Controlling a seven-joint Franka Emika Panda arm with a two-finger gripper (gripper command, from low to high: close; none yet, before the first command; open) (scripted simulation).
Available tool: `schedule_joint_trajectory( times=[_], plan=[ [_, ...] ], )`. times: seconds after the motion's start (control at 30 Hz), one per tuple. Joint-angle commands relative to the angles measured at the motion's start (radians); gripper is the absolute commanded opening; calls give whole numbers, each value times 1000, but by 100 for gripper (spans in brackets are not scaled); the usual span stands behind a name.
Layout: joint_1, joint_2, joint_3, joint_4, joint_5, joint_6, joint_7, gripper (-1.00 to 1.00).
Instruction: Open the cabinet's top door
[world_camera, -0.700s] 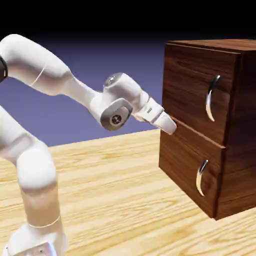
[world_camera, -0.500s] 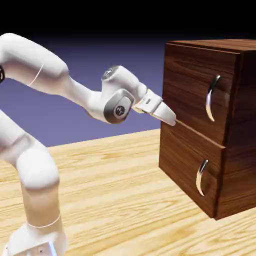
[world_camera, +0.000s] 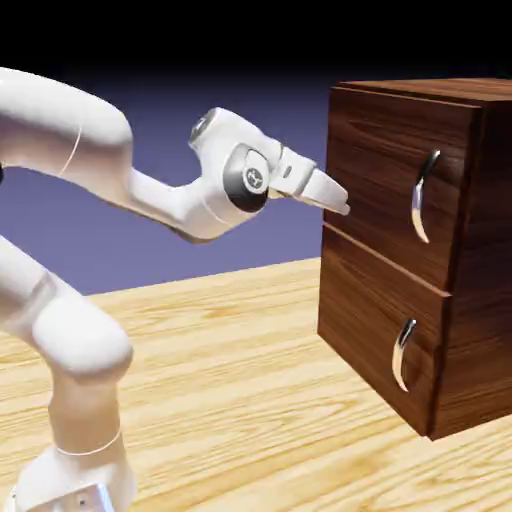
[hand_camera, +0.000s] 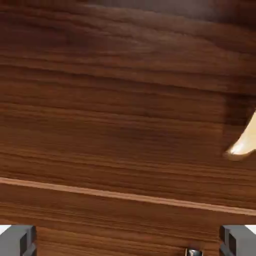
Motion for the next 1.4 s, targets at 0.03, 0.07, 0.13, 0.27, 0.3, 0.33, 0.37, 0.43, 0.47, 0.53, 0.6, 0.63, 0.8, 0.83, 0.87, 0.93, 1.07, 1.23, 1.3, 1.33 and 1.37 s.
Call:
schedule_joint_trajectory(
  times=[0.03, 0.07, 0.13, 0.27, 0.3, 0.33, 0.37, 0.43, 0.47, 0.53, 0.6, 0.63, 0.8, 0.83, 0.87, 0.93, 1.07, 1.23, 1.3, 1.33, 1.37],
  plan=[
    [33, -10, -34, 14, -87, -8, 65, 0],
    [49, -15, -51, 21, -131, -12, 98, 0],
    [82, -25, -84, 35, -218, -21, 163, 0],
    [147, -45, -152, 64, -392, -37, 293, 0],
    [163, -50, -169, 71, -435, -41, 325, 0],
    [179, -55, -186, 78, -479, -45, 358, 0],
    [196, -60, -203, 85, -522, -50, 390, 0],
    [228, -71, -236, 99, -609, -58, 456, 0],
    [245, -76, -253, 106, -653, -62, 488, 0],
    [277, -86, -287, 120, -740, -70, 553, 0],
    [310, -96, -321, 134, -827, -79, 618, 0],
    [326, -101, -338, 141, -870, -83, 651, 0],
    [408, -126, -422, 176, -1087, -103, 813, 0],
    [424, -131, -439, 184, -1131, -108, 846, 0],
    [440, -136, -456, 191, -1174, -112, 879, 0],
    [473, -146, -489, 205, -1261, -120, 944, 0],
    [538, -166, -557, 233, -1435, -136, 1074, 0],
    [620, -191, -641, 268, -1653, -157, 1236, 0],
    [652, -201, -675, 282, -1740, -165, 1302, 0],
    [669, -206, -692, 289, -1783, -170, 1334, 0],
    [685, -212, -709, 297, -1827, -174, 1367, 0]
  ],
)
